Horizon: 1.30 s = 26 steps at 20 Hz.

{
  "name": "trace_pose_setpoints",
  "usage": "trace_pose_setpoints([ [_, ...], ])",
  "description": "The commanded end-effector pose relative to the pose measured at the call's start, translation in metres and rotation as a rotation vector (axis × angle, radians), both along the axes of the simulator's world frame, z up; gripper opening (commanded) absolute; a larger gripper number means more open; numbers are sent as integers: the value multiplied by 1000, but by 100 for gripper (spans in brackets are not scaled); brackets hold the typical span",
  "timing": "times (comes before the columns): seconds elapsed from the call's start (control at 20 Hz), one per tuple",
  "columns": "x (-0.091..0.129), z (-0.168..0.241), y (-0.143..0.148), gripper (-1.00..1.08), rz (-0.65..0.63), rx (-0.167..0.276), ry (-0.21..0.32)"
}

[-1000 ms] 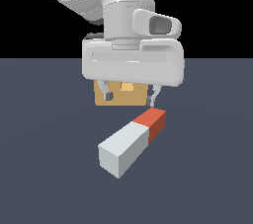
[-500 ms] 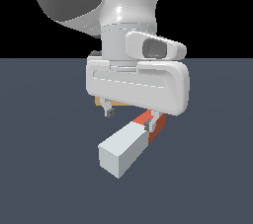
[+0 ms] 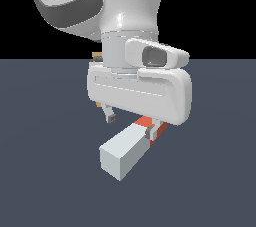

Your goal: Insert the peg into the horizontal hole in a box.

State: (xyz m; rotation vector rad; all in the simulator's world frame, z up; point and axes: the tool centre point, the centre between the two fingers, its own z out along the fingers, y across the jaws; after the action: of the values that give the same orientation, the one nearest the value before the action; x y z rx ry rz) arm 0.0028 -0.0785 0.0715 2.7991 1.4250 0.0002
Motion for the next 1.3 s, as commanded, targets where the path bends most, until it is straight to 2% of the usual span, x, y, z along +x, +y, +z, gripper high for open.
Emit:
trace_pose_setpoints([
  [0.0, -1, -7, 0, 100, 0, 0, 1],
  [0.35, -2, -41, 0, 100, -5, 0, 1],
  [0.6, 0, -48, 0, 100, -6, 0, 0],
  [0.65, 0, -48, 0, -100, -6, 0, 0],
  [1.25, 0, -47, 0, -100, 0, 0, 0],
])
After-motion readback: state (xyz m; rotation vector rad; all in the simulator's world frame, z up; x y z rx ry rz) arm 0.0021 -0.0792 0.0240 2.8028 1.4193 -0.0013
